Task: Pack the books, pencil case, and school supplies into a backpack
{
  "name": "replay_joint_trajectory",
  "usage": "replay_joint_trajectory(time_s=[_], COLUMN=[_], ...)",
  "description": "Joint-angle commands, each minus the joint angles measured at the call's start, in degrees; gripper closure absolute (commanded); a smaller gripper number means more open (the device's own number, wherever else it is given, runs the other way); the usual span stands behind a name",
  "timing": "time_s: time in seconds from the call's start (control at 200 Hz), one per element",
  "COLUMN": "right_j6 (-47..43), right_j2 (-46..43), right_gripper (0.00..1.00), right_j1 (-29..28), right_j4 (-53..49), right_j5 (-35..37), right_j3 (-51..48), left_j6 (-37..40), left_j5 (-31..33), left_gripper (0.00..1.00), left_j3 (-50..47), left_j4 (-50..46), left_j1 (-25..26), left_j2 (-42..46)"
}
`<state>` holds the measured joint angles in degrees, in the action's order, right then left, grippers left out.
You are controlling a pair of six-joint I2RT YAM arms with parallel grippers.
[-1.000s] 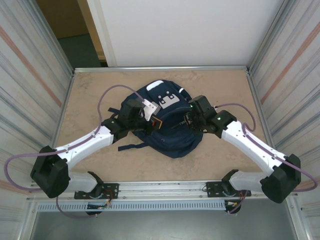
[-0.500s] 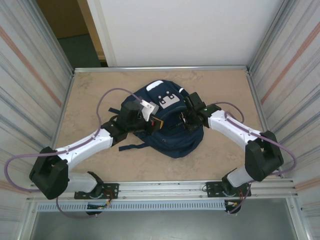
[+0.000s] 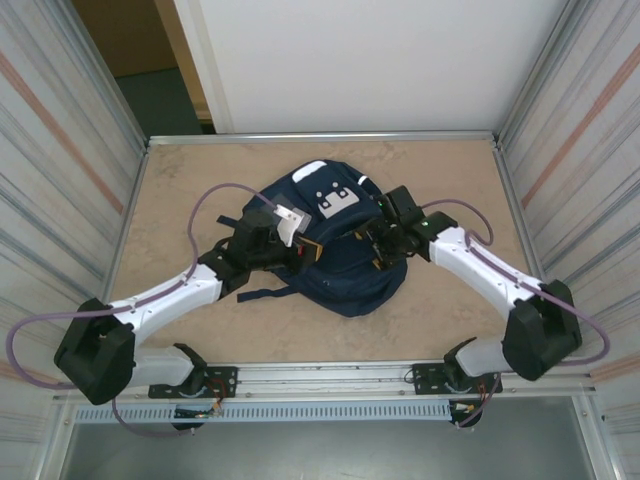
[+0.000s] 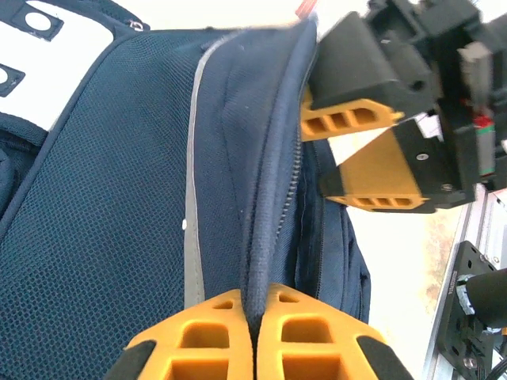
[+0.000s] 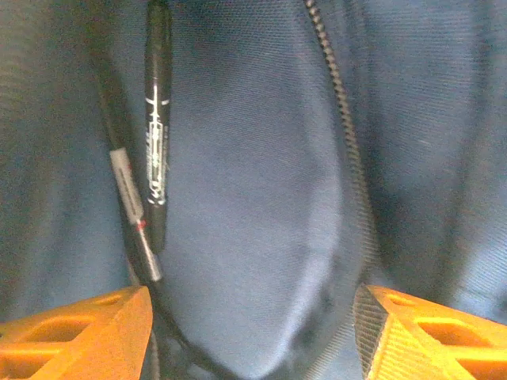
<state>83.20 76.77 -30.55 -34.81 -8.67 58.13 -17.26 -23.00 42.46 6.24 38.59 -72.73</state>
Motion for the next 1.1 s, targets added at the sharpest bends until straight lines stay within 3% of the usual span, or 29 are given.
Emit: replay_joint_trajectory(time_s=[0.0, 0.14, 0.215, 0.306, 0.366, 0.456, 0.616, 0.747, 0.872, 1.097], right_j6=[-5.68, -12.48, -15.56, -19.52, -19.83, -19.49, -20.75, -20.99, -21.63, -22.61], right_j2=[-5.67, -10.48, -11.72, -12.89, -12.82, -10.61, -6.39, -3.93, -2.13, 1.16], right_gripper=[0.32, 0.20, 0.18, 0.18, 0.19, 0.16, 0.14, 0.18, 0.30, 0.39], right_j1=[2.77, 6.93, 9.11, 11.06, 11.63, 12.55, 12.45, 12.53, 12.54, 12.57], right_j4=[-6.07, -14.76, -18.21, -17.61, -15.31, -13.90, -13.54, -7.17, -5.89, -1.95], right_j5=[0.06, 4.49, 5.75, 3.08, 0.54, -3.22, -3.95, -9.62, -8.01, -7.44], right_j3=[-2.10, -1.88, -0.88, -1.52, -2.89, -3.45, -2.61, -3.57, -3.40, -3.85], left_j6=[-0.02, 0.80, 1.22, 1.44, 1.93, 2.00, 0.15, -7.91, -13.60, -14.30], left_j5=[-1.88, -2.40, -4.19, -5.32, -5.97, -5.37, 2.02, 8.08, 5.17, 5.83], left_gripper=[1.00, 0.97, 0.84, 0.61, 0.54, 0.51, 0.47, 0.34, 0.35, 0.37], left_j3=[0.17, 0.06, 0.52, 1.85, 3.55, 4.70, 3.02, 0.51, 2.75, 9.60], left_j4=[0.48, 0.71, -0.11, -2.49, -6.24, -12.37, -17.95, -19.66, -21.02, -22.85], left_j1=[-0.10, 1.01, 2.11, 3.65, 4.27, 4.56, 4.36, 1.41, -3.86, -4.84], left_j2=[-0.34, -2.97, -4.84, -6.60, -6.94, -5.29, 2.00, 6.32, 3.64, -7.60])
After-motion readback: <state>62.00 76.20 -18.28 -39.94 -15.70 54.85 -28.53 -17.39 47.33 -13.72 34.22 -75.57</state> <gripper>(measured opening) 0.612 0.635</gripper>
